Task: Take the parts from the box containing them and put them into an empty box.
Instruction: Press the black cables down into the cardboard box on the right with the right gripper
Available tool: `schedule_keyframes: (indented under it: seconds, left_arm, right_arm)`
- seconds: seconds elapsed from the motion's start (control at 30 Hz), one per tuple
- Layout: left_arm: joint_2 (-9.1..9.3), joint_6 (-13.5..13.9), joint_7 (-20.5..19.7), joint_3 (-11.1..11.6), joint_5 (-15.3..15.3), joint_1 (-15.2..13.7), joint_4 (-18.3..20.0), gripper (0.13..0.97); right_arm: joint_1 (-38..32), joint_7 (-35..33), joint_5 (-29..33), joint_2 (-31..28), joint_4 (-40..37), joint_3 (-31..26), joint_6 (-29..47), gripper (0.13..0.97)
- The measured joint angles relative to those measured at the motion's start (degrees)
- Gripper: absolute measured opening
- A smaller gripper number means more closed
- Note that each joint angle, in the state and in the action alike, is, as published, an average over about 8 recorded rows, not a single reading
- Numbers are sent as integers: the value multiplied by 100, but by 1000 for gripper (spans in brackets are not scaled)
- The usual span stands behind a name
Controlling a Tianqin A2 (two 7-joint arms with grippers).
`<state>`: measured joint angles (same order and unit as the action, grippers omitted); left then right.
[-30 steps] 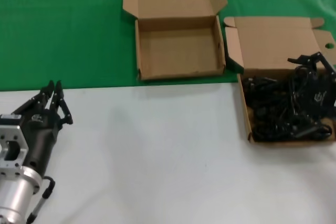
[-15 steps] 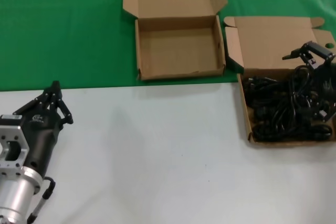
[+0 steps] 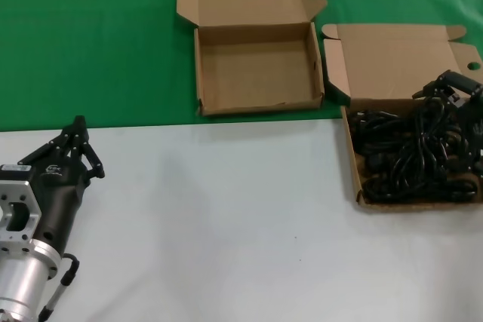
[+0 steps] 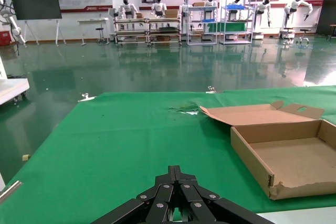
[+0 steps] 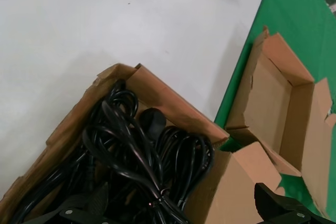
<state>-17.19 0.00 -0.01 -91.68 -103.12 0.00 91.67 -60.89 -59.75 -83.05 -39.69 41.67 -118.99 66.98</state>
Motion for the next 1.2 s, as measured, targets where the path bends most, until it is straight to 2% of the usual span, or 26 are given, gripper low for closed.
schedule_keyframes:
  seconds: [0.37, 0.6, 0.9, 1.2]
  left_arm:
    - [0, 0, 0, 0, 0, 0, 0, 139]
    - [0, 0, 0, 0, 0, 0, 0, 139]
    - [0, 0, 0, 0, 0, 0, 0, 139]
    - [0, 0, 0, 0, 0, 0, 0, 139]
  right_arm:
    - [-284, -890, -33, 371, -983, 56, -189, 960]
    - [-371, -1135, -54, 534, -1292, 90, -265, 957]
    - [-261, -1071, -44, 541, -1153, 94, -295, 889]
    - [-132, -1035, -1, 492, -951, 59, -314, 756]
